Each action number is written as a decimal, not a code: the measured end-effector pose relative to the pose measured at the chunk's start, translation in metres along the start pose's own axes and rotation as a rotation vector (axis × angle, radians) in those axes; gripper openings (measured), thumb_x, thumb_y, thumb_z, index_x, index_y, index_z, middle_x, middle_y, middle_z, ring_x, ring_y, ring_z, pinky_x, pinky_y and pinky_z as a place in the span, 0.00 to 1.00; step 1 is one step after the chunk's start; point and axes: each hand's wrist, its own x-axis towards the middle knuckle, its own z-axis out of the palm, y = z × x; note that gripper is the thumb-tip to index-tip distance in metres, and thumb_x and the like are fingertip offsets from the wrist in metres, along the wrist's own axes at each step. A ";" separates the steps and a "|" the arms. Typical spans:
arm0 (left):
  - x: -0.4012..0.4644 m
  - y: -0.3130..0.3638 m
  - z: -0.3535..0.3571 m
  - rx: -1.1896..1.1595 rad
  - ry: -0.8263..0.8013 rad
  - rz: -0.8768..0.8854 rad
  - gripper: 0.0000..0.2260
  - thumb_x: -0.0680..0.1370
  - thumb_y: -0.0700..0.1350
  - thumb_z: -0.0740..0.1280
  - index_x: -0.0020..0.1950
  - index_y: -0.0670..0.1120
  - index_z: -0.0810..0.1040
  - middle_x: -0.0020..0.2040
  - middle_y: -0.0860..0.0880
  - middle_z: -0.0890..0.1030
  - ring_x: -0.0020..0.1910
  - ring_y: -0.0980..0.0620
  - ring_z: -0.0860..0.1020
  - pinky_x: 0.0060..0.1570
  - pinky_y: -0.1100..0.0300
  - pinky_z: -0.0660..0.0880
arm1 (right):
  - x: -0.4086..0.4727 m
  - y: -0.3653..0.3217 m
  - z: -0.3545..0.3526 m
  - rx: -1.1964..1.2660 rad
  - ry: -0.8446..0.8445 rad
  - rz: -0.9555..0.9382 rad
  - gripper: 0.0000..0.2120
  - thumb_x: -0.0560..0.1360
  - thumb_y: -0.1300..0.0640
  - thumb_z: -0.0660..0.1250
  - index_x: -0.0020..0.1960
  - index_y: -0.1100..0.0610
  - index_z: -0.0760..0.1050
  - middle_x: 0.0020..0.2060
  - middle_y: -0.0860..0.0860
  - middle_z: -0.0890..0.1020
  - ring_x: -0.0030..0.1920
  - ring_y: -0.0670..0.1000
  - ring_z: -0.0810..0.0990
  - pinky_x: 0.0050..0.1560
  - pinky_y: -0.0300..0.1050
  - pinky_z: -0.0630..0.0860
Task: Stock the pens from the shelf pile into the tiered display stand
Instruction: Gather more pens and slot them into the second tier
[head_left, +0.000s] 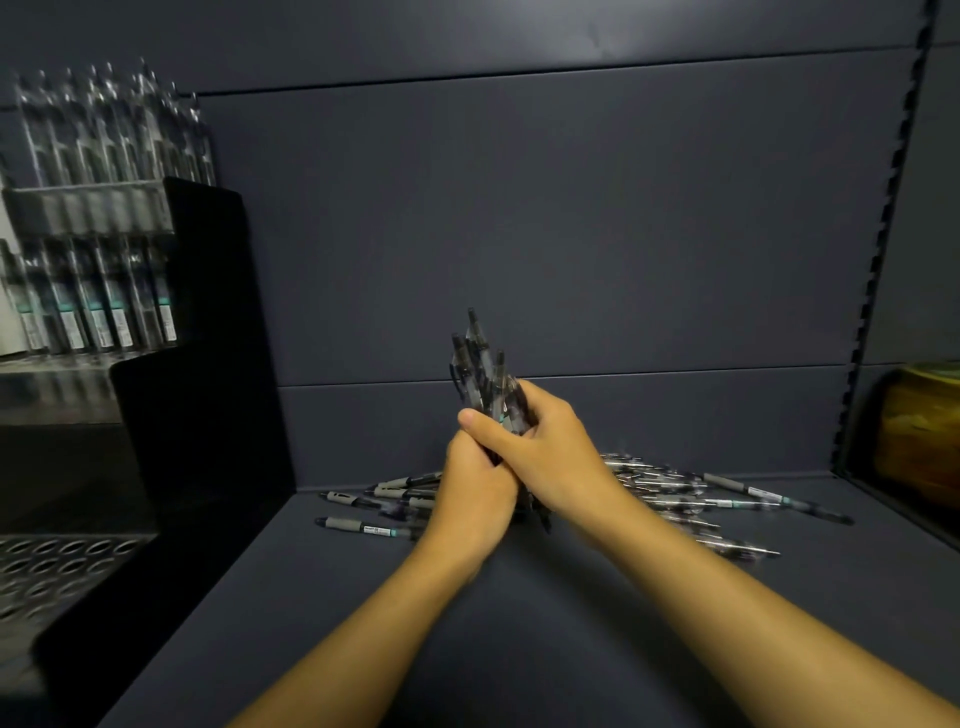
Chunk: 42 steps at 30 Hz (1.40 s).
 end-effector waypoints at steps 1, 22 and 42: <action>0.000 -0.001 0.000 0.002 -0.009 -0.005 0.14 0.81 0.34 0.60 0.56 0.48 0.82 0.50 0.52 0.86 0.52 0.58 0.83 0.55 0.54 0.81 | -0.001 0.002 0.001 0.009 0.006 -0.002 0.11 0.74 0.49 0.73 0.54 0.50 0.80 0.45 0.45 0.85 0.49 0.44 0.84 0.56 0.52 0.80; 0.001 -0.009 -0.008 0.001 -0.090 0.029 0.14 0.79 0.31 0.61 0.54 0.46 0.81 0.48 0.51 0.86 0.50 0.58 0.83 0.49 0.60 0.80 | -0.002 0.010 0.011 -0.008 0.066 -0.021 0.08 0.74 0.48 0.73 0.52 0.47 0.79 0.43 0.43 0.85 0.47 0.41 0.83 0.52 0.42 0.79; 0.001 0.001 -0.003 0.060 -0.110 0.139 0.13 0.81 0.37 0.63 0.45 0.52 0.81 0.39 0.59 0.84 0.42 0.64 0.82 0.41 0.66 0.76 | -0.012 -0.002 0.000 -0.021 0.147 -0.122 0.09 0.72 0.48 0.75 0.48 0.49 0.79 0.35 0.40 0.82 0.39 0.39 0.80 0.41 0.31 0.73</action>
